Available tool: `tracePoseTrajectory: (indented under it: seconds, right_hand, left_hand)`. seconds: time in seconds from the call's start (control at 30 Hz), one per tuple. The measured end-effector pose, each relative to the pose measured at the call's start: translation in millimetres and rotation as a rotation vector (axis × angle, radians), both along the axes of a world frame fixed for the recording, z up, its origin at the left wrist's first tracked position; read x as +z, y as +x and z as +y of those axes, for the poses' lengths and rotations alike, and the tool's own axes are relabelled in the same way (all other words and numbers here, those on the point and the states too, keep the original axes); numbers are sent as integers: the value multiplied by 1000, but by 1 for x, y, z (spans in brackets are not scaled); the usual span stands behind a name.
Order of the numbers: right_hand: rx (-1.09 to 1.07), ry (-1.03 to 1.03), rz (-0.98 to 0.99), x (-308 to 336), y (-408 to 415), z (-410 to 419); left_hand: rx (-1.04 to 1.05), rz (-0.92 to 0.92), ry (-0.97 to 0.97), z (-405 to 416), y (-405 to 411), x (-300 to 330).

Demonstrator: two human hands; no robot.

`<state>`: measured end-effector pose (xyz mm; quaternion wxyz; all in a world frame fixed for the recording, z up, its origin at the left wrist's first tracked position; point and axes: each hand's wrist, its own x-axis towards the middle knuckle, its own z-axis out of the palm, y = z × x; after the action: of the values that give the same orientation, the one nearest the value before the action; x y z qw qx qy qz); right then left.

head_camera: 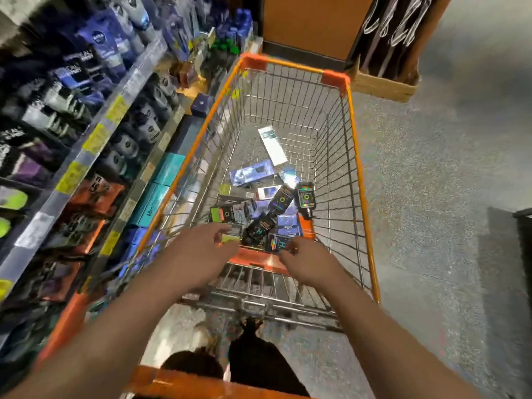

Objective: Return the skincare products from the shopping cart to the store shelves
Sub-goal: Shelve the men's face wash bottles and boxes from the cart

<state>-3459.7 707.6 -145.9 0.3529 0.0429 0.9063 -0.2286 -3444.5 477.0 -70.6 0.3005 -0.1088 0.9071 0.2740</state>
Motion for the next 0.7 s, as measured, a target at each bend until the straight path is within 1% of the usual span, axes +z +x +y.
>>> tracePoseTrajectory:
  seconds: [0.2,0.3,0.43,0.57,0.7]
  right_hand:
    - [-42,-7,-97,-78,-47,-14]
    - [-83,56,-70,-133,-58,-6]
    - [-111,141,-48,-215,-57,18]
    - [-166,194,-39,-240,-58,18]
    - [-124,240,-42,-259,-63,12]
  left_hand:
    - [34,-38,38,-4,-31,-24]
    - [18,-42,12,-6,-45,-44]
    - [59,-100,19,-6,-52,-72]
    - [82,-183,22,-11,-49,-92]
    - [82,-199,43,-16,-54,-102]
